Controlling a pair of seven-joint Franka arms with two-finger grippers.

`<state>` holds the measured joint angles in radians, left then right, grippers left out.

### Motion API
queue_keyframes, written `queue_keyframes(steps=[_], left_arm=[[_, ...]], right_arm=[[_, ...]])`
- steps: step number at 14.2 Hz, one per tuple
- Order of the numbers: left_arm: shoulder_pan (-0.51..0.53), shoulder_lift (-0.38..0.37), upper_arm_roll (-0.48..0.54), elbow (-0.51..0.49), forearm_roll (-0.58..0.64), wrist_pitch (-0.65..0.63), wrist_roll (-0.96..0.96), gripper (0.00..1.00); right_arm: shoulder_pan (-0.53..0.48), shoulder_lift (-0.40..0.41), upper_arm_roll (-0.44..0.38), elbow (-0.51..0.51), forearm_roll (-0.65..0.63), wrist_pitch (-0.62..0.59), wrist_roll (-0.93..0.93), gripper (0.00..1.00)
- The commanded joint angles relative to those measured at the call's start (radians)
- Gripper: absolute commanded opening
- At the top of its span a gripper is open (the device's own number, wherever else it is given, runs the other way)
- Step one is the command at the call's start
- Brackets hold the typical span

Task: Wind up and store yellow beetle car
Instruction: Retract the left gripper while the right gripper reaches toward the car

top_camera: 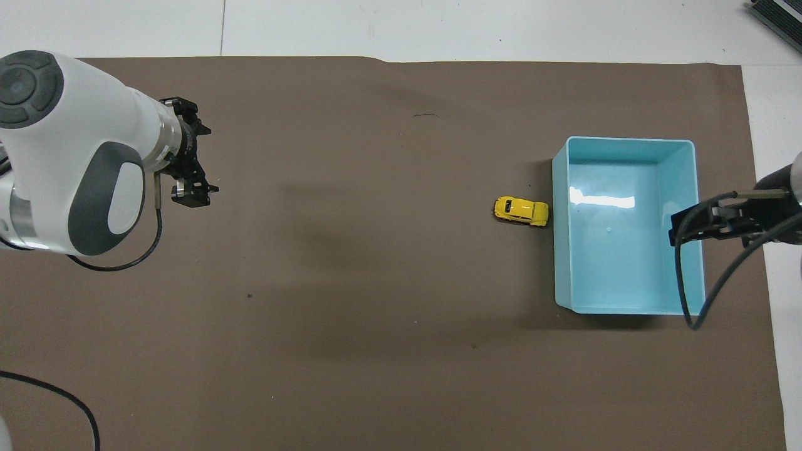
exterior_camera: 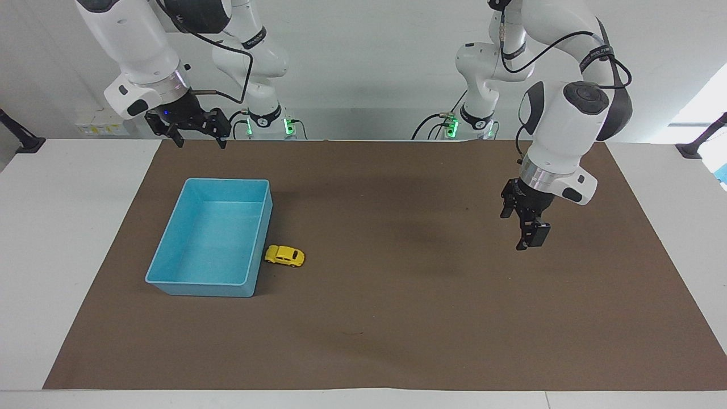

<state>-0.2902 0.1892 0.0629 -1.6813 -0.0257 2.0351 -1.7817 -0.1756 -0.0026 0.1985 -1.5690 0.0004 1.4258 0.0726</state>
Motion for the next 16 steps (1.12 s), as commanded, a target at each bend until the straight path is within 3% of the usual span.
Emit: queue_keyframes(steps=[1, 5, 10, 16], left_arm=[[0.019, -0.046, -0.006, 0.002, -0.013, -0.055, 0.138, 1.0], [0.066, -0.114, -0.006, 0.005, -0.014, -0.114, 0.373, 1.0], [0.069, -0.125, -0.002, 0.051, -0.01, -0.159, 0.502, 1.0], [0.103, -0.157, 0.0, 0.087, -0.014, -0.228, 0.936, 1.0]], right_arm=[[-0.013, -0.011, -0.001, -0.016, 0.004, 0.019, -0.016, 1.0], [-0.039, -0.011, -0.001, -0.016, 0.006, 0.019, -0.025, 1.0], [-0.038, -0.008, 0.001, -0.016, 0.021, 0.047, -0.008, 1.0], [-0.018, -0.011, 0.009, -0.023, 0.021, 0.077, 0.269, 1.0]])
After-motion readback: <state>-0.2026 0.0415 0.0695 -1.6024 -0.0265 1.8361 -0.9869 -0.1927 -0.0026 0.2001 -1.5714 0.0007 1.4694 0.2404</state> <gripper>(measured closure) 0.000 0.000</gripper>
